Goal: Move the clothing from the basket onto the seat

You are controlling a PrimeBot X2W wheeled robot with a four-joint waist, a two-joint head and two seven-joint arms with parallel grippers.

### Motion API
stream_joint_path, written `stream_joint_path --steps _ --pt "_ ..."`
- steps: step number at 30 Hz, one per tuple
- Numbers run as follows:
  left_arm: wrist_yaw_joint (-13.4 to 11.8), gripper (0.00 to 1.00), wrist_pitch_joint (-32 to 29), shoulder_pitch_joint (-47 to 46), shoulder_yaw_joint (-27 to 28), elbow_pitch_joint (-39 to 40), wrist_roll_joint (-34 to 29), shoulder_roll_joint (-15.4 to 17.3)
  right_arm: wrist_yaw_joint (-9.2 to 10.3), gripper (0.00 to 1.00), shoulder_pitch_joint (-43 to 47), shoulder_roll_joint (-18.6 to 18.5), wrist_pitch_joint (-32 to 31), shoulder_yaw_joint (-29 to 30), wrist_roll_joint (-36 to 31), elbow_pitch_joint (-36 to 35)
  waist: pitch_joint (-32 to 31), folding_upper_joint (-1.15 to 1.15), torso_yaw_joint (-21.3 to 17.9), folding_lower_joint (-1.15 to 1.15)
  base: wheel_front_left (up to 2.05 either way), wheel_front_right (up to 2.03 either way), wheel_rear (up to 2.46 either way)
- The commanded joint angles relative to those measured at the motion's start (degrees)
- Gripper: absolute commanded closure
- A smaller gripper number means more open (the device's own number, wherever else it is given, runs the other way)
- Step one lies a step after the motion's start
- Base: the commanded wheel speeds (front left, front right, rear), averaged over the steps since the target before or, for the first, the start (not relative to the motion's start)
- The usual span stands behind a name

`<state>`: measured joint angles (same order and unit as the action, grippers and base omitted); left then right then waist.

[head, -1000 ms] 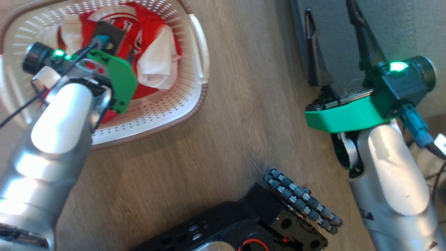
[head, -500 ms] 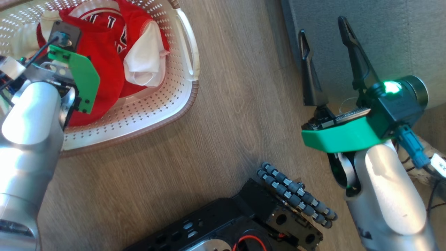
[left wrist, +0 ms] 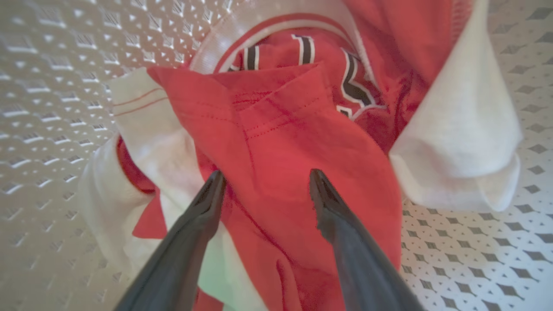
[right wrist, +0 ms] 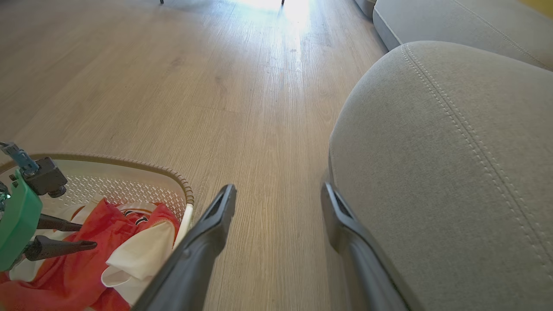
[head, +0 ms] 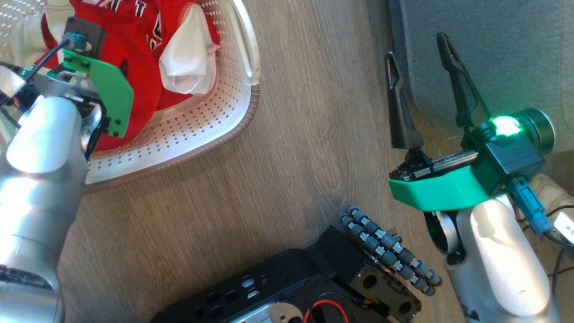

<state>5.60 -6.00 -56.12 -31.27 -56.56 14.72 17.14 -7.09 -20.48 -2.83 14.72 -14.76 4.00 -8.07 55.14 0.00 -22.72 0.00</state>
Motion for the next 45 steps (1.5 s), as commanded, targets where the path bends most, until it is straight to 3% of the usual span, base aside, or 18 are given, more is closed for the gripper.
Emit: stream_joint_path --steps 1,15,16,17,18,21,22,23,24,35,45 --pt "0.34 0.00 0.76 -0.39 0.39 0.33 0.13 0.23 -0.40 0.00 3.36 -0.05 0.28 -0.79 -0.05 -1.59 -0.25 0.00 -0.12 0.00 0.00 0.00 0.00" --pt "0.18 0.02 3.80 -2.28 -1.42 -4.90 -0.13 -0.17 -0.40 0.00 4.74 -0.05 0.28 -1.07 -0.21 -2.70 -0.02 0.00 0.62 0.00 0.00 0.00 0.00" --pt "0.22 0.29 4.03 -2.41 -1.53 -5.19 -0.11 -0.15 -0.40 0.00 4.80 -0.05 0.28 -1.08 -0.26 -2.79 0.04 0.00 0.70 0.00 0.00 0.00 0.00" --pt "0.27 0.43 4.24 -2.52 -1.65 -5.50 -0.07 -0.18 -0.40 0.00 4.86 -0.05 0.28 -1.08 -0.30 -2.88 0.11 0.00 0.78 0.00 0.00 0.00 0.00" --pt "0.31 0.51 4.43 -2.62 -1.77 -5.80 -0.04 -0.28 -0.40 0.00 4.91 -0.05 0.28 -1.06 -0.30 -2.94 0.16 0.00 0.85 0.00 0.00 0.00 0.00" --pt "0.35 0.55 4.90 -2.89 -2.07 -6.66 0.11 -0.75 -0.40 0.00 5.00 -0.05 0.28 -0.98 -0.32 -3.00 0.25 0.00 1.04 0.00 0.00 0.00 0.00" --pt "0.39 0.62 5.08 -2.98 -2.15 -6.91 0.21 -0.92 -0.40 0.00 4.99 -0.05 0.28 -0.95 -0.35 -3.01 0.27 0.00 1.09 0.00 0.00 0.00 0.00" --pt "0.46 0.76 5.30 -3.07 -2.24 -7.13 0.32 -1.10 -0.40 0.00 4.97 -0.05 0.28 -0.93 -0.36 -3.01 0.29 0.00 1.12 0.00 0.00 0.00 0.00" --pt "0.55 1.00 5.52 -3.15 -2.35 -7.35 0.43 -1.26 -0.40 0.00 4.95 -0.05 0.28 -0.93 -0.37 -3.00 0.30 0.00 1.15 0.00 0.00 0.00 0.00" --pt "1.44 1.00 10.11 -4.58 -2.43 -6.40 2.82 -2.47 -0.40 0.00 2.56 -0.05 0.28 -1.31 0.45 -1.37 -0.98 0.00 1.88 0.00 0.00 0.00 0.00" --pt "1.87 1.00 17.63 0.01 -3.17 1.17 10.16 -3.60 -0.40 0.00 0.78 -0.06 0.28 2.20 -3.70 3.73 -12.52 0.00 11.67 0.00 0.00 0.00 0.00"
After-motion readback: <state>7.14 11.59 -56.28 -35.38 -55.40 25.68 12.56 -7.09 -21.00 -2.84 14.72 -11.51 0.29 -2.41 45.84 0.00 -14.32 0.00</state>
